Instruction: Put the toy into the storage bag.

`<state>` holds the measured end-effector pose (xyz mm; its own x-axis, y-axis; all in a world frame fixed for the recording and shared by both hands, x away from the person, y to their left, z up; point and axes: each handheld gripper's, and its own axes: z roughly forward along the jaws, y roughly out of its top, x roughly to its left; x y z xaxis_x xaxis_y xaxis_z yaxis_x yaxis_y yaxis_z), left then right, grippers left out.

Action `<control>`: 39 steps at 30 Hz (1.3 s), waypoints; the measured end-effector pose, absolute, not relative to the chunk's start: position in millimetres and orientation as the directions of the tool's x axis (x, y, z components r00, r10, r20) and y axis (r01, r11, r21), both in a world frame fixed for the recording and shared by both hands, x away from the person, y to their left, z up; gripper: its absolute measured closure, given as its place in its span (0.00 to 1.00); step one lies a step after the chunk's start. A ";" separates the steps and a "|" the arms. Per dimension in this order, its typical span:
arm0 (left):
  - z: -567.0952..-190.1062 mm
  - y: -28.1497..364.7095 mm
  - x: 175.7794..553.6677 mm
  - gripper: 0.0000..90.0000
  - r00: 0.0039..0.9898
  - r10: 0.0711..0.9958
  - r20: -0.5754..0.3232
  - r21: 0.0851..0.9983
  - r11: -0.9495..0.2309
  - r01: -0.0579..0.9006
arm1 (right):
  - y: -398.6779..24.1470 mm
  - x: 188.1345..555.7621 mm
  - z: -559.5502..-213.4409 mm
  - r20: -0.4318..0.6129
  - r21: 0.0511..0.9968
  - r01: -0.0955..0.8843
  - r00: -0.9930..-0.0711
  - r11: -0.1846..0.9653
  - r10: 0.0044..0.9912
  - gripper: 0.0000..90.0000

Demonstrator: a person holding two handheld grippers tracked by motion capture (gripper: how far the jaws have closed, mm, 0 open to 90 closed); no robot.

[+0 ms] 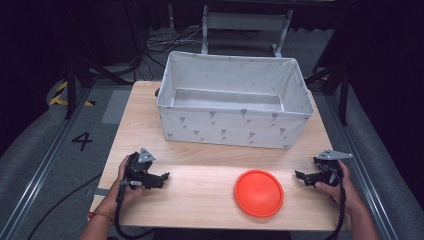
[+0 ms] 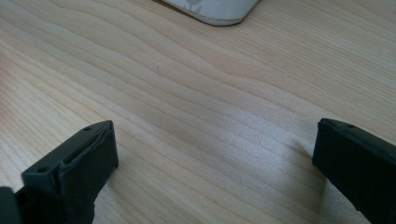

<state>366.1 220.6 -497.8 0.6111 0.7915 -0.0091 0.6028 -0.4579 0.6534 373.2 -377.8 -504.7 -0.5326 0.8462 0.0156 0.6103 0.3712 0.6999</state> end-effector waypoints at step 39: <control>-497.8 229.0 366.6 0.00 0.679 0.734 -0.022 0.651 -0.505 0.567 | -307.9 355.0 -465.4 0.058 0.717 0.523 -0.704 0.461 0.708 0.23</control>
<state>366.6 229.0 -497.8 0.6793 0.7336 -0.0219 0.5667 -0.5053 0.6507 355.0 -307.9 -465.4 -0.7043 0.7075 0.0583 0.5228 0.4613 0.7169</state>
